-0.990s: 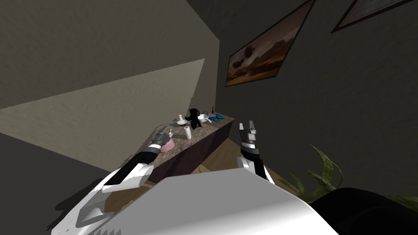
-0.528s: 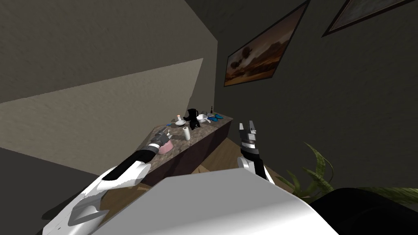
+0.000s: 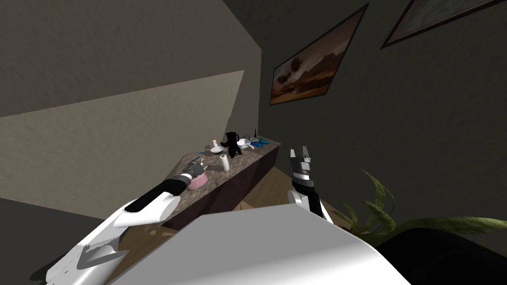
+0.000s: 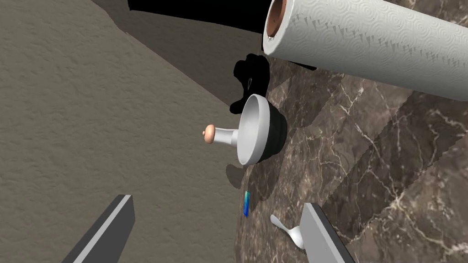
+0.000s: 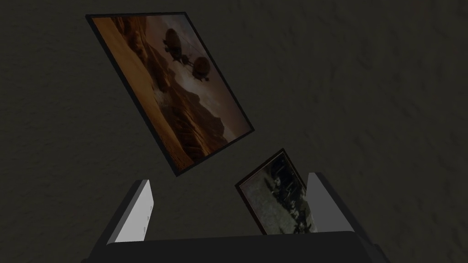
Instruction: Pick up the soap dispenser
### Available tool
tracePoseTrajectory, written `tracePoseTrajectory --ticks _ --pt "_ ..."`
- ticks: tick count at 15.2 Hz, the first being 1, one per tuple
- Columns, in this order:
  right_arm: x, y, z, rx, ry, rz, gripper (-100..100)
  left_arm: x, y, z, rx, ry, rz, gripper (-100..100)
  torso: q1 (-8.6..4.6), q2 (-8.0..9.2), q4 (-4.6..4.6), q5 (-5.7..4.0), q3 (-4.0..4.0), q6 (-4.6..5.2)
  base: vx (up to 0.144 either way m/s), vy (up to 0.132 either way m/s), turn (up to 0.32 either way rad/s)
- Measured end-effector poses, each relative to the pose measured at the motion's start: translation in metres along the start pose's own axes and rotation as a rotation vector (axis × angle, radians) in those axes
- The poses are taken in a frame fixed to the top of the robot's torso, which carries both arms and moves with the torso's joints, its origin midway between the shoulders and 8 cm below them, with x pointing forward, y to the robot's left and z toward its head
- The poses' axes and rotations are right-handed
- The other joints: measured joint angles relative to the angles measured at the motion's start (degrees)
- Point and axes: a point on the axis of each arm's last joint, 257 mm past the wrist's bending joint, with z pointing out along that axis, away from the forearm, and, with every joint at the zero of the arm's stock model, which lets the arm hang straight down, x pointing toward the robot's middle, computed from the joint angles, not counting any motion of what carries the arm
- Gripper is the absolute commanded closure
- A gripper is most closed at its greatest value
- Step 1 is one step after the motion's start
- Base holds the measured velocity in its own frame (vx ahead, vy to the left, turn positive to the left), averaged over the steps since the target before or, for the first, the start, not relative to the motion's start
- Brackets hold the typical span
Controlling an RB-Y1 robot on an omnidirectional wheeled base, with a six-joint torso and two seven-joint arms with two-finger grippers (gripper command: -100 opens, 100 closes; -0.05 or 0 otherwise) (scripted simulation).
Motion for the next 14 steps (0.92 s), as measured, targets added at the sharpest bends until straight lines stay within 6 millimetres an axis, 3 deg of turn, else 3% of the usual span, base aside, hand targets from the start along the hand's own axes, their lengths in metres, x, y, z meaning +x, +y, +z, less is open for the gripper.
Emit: tracePoseTrajectory --ticks 14 --pt "0.000 0.000 0.000 0.000 0.000 0.000 0 -0.036 0.029 0.001 -0.217 -0.093 -0.097 -100 0.00 0.01 0.00 -0.01 0.01 0.01 0.009 0.005 -0.059"
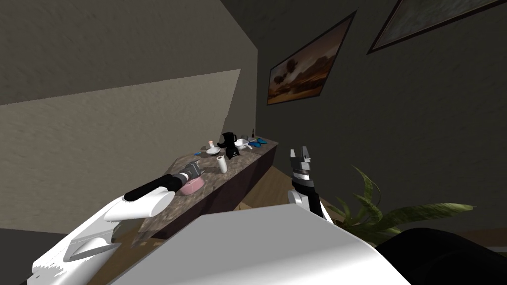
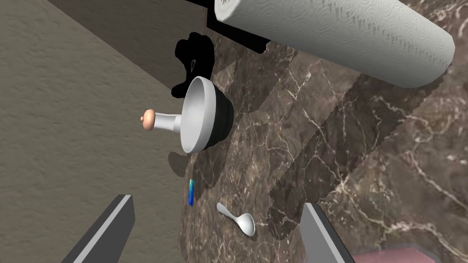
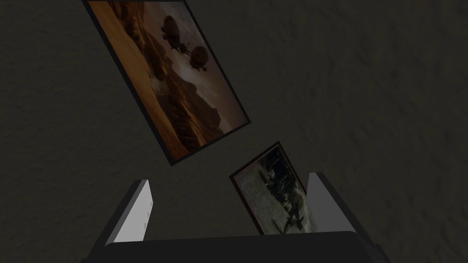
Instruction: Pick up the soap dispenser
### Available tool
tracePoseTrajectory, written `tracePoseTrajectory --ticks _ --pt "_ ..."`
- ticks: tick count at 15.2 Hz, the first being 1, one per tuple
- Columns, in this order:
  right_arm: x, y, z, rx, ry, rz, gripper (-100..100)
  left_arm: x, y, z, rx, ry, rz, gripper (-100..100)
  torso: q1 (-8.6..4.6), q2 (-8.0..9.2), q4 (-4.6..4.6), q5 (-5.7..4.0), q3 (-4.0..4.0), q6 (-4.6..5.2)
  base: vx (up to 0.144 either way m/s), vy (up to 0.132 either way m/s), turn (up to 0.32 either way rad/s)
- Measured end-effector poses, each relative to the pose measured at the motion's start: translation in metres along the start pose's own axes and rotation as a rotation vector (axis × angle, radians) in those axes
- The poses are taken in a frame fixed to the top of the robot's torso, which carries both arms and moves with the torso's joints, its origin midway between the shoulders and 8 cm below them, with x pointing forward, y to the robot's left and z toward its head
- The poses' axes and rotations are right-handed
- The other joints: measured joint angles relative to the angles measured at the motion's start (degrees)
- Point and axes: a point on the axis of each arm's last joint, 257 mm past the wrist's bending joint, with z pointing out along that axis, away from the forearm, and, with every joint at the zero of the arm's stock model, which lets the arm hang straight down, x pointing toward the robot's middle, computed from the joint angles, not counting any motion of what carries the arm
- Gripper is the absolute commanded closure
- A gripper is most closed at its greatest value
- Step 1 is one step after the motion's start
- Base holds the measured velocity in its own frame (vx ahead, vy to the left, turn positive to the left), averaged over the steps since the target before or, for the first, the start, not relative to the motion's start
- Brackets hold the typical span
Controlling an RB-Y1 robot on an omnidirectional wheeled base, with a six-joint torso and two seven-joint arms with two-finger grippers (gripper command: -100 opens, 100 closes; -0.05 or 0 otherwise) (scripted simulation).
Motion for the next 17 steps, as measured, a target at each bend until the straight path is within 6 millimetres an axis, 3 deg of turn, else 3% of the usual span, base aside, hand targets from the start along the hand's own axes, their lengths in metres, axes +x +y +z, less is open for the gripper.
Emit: tracePoseTrajectory --ticks 17 --pt "0.000 0.000 0.000 0.000 0.000 0.000 0 -0.038 0.031 -0.009 -0.258 -0.126 -0.128 -100 0.00 -0.01 0.00 0.00 0.00 0.00 0.009 0.007 -0.052"
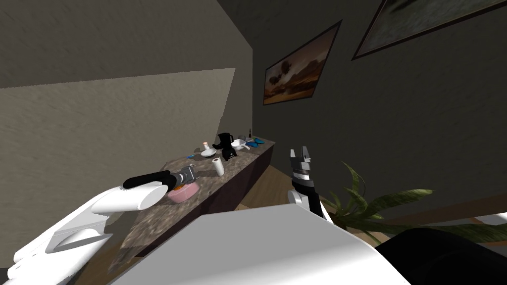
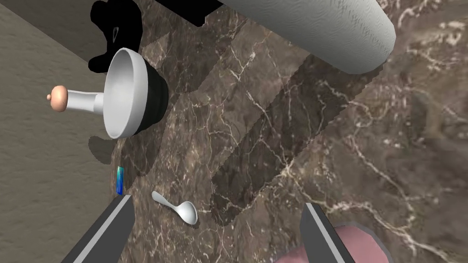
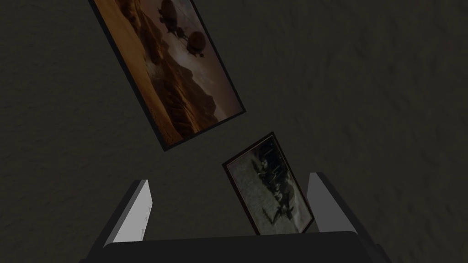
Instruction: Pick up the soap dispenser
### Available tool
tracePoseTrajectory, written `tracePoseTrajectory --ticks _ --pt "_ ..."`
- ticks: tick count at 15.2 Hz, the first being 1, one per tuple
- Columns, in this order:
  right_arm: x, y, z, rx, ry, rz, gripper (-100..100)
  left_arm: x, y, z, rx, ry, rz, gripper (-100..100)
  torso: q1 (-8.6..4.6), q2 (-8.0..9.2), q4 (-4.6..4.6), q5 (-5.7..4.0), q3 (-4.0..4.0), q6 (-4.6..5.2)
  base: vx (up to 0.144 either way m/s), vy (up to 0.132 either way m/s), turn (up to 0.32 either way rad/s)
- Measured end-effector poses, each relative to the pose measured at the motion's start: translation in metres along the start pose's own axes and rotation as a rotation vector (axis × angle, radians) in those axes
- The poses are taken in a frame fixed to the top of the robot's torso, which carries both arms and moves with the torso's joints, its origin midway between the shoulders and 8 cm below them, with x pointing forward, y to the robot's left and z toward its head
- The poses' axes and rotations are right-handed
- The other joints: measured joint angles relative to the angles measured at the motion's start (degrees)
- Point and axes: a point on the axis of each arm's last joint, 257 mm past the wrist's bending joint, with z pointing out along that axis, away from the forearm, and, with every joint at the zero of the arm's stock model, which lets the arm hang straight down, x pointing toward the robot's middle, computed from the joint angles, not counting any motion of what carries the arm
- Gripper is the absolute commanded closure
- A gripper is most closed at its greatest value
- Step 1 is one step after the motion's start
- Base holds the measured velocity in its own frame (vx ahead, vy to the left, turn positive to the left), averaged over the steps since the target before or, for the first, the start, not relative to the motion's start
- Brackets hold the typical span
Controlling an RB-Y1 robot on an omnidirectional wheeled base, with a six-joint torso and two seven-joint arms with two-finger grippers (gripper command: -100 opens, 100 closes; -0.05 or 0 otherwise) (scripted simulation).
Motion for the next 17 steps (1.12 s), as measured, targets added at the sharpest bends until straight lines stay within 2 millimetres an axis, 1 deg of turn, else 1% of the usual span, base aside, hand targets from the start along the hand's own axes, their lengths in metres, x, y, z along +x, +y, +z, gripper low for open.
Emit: tracePoseTrajectory --ticks 2,7,17 --pt "0.000 0.000 0.000 0.000 0.000 0.000 0 -0.005 0.006 -0.001 -0.030 -0.018 -0.009 -100 0.00 0.02 0.00 0.00 0.01 -0.02 0.007 0.007 -0.042" --pt "0.000 0.000 0.000 0.000 0.000 0.000 0 -0.015 0.014 -0.005 -0.098 -0.053 -0.045 -100 0.00 0.01 0.00 0.00 0.01 0.00 0.009 0.010 -0.051" --pt "0.000 0.000 0.000 0.000 0.000 0.000 0 -0.035 0.032 -0.020 -0.243 -0.131 -0.117 -100 0.02 0.00 0.00 0.00 0.00 0.00 0.009 0.012 -0.054"
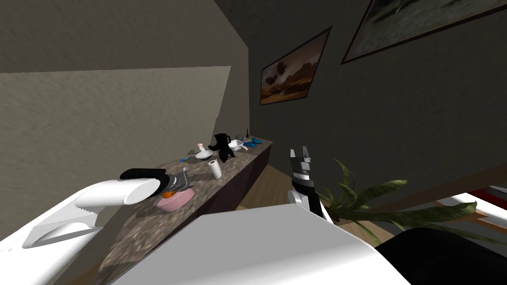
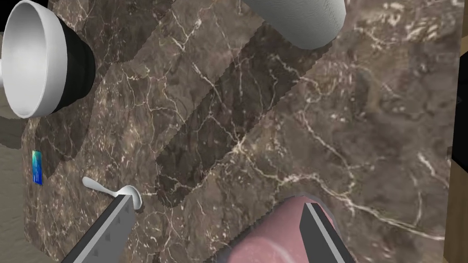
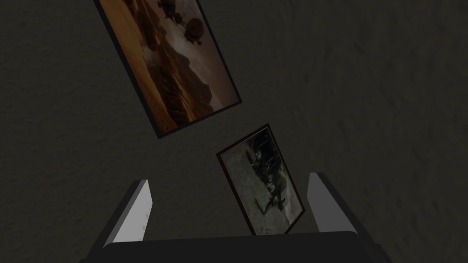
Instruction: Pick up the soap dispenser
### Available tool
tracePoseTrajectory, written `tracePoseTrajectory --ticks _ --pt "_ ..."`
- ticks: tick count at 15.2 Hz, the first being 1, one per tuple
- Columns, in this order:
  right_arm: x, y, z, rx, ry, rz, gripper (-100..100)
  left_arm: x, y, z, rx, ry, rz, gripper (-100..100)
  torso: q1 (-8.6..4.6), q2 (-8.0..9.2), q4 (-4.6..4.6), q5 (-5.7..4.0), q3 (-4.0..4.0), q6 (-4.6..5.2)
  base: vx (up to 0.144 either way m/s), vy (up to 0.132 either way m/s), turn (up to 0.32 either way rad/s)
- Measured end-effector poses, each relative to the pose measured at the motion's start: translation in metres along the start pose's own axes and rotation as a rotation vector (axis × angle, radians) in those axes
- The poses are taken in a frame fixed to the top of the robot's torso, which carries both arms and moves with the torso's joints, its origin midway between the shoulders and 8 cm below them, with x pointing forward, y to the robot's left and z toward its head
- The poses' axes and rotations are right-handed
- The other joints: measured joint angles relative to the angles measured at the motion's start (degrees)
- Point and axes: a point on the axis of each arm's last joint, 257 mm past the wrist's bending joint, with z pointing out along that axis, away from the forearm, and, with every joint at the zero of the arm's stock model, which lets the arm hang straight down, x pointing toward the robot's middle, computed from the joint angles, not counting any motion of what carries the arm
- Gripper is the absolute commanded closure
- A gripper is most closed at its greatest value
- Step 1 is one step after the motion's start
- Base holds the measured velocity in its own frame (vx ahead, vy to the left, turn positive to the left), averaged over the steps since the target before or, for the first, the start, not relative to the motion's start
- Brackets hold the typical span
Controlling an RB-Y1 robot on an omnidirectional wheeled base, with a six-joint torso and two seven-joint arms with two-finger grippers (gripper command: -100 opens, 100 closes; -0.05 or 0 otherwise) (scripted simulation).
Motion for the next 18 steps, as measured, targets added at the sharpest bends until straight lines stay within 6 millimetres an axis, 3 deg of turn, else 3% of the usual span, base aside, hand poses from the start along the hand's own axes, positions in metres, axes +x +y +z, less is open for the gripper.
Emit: tracePoseTrajectory --ticks 18 --pt "0.000 0.000 0.000 0.000 0.000 0.000 0 -0.034 0.035 -0.030 -0.233 -0.142 -0.099 -100 0.02 0.01 0.00 0.01 0.01 -0.01 0.007 0.015 -0.041"
